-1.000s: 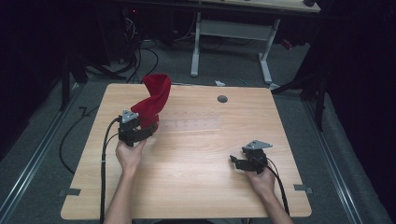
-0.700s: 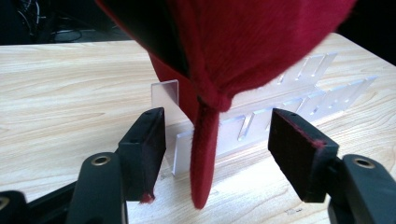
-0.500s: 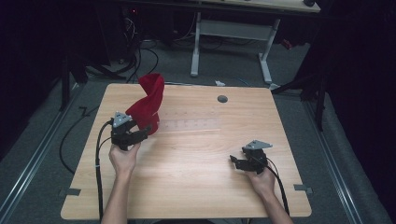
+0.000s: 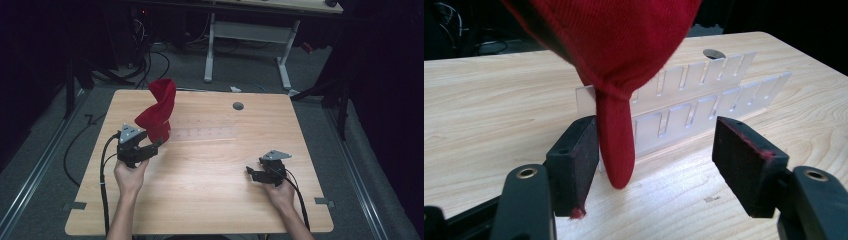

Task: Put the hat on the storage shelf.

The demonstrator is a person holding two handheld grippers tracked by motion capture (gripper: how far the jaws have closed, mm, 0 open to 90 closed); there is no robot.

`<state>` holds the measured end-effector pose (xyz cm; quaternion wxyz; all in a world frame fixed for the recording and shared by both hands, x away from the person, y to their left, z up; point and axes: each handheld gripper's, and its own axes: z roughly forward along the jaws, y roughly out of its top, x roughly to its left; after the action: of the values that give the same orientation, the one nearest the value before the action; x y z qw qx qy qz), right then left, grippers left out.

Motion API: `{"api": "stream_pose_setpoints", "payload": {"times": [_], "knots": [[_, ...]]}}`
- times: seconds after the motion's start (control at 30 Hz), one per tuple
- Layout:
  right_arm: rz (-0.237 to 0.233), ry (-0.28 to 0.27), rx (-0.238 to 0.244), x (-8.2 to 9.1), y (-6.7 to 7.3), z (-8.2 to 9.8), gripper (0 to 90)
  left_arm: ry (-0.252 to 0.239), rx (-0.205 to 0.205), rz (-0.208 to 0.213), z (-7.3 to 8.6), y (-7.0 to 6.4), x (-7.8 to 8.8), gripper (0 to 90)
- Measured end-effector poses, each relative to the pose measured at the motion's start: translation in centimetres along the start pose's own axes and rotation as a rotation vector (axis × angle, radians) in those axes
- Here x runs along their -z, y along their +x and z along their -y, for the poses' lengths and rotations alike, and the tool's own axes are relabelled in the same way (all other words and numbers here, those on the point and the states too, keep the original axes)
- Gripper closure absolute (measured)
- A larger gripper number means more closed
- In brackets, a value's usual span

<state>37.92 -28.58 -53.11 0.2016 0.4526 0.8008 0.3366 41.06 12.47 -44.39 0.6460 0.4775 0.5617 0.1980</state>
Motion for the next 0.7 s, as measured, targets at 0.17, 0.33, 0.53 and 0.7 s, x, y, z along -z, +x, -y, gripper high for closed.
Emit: {"api": "stream_pose_setpoints", "payload": {"times": [0.17, 0.33, 0.53, 0.7], "knots": [[0.0, 0.0, 0.0, 0.0, 0.0, 0.0, 32.5, -0.004, 0.019, 0.015, 0.3, -0.2, 1.1, 35.5], [0.0, 0.0, 0.0, 0.0, 0.0, 0.0, 32.4, 0.0, 0.039, 0.038, 0.2, -0.9, 2.0, 35.5], [-0.001, 0.0, -0.003, 0.0, 0.0, 0.0, 32.5, -0.005, 0.047, 0.066, 0.5, -1.4, 2.9, 35.5], [0.0, 0.001, -0.002, 0.0, 0.0, 0.0, 32.5, 0.009, 0.05, 0.073, 0.8, -1.7, 3.3, 35.0]]}}
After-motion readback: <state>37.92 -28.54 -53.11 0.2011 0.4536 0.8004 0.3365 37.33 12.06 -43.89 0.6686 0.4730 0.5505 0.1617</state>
